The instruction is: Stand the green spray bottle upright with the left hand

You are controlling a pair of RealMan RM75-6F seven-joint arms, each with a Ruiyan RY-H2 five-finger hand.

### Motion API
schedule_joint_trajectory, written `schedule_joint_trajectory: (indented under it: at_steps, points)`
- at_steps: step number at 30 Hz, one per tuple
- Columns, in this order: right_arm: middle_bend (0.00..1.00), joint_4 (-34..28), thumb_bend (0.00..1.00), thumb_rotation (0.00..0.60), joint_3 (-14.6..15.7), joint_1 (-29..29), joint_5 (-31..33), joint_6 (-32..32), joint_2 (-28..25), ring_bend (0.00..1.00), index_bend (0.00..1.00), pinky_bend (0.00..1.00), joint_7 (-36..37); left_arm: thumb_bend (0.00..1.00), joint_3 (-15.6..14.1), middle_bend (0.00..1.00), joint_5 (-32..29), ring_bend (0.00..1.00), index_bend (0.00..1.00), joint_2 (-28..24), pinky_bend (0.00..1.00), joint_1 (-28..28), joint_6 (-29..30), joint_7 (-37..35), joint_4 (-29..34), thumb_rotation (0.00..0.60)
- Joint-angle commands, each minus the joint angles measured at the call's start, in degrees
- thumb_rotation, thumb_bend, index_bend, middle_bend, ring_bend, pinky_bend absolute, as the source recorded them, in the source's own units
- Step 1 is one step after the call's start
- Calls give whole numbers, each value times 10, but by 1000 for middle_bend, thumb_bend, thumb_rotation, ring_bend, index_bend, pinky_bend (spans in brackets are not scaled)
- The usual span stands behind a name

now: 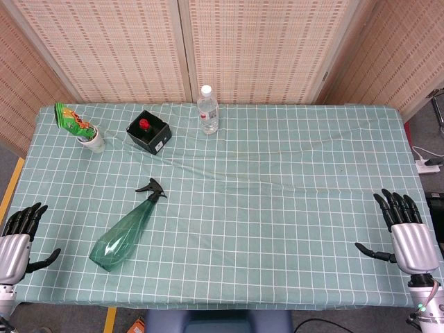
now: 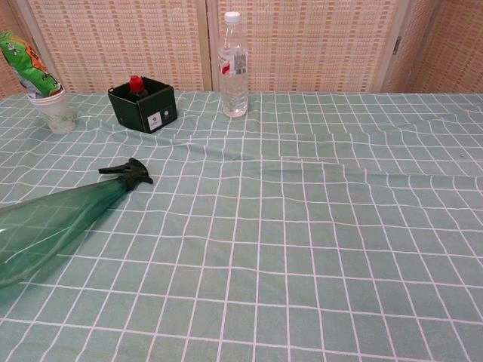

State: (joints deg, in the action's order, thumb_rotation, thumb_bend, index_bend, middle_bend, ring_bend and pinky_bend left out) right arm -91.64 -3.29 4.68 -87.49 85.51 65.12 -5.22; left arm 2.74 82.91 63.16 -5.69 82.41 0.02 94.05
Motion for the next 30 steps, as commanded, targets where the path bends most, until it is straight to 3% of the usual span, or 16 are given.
schedule_joint_trajectory:
  at_steps: [1,24,30]
  points:
    - [0,-2,0,600,1,1,-1,-2,-1,0,0,0,1,211,0,0,-2,0,0,-1,0,1,0,-2,-1,600]
    - [0,-3,0,600,0,0,3,-3,-2,0,0,0,-1,211,2,0,4,0,0,2,0,2,10,6,-3,600]
    - [0,-2,0,600,0,-3,5,0,-5,0,0,0,10,212,27,0,7,0,0,-19,0,2,45,6,54,600]
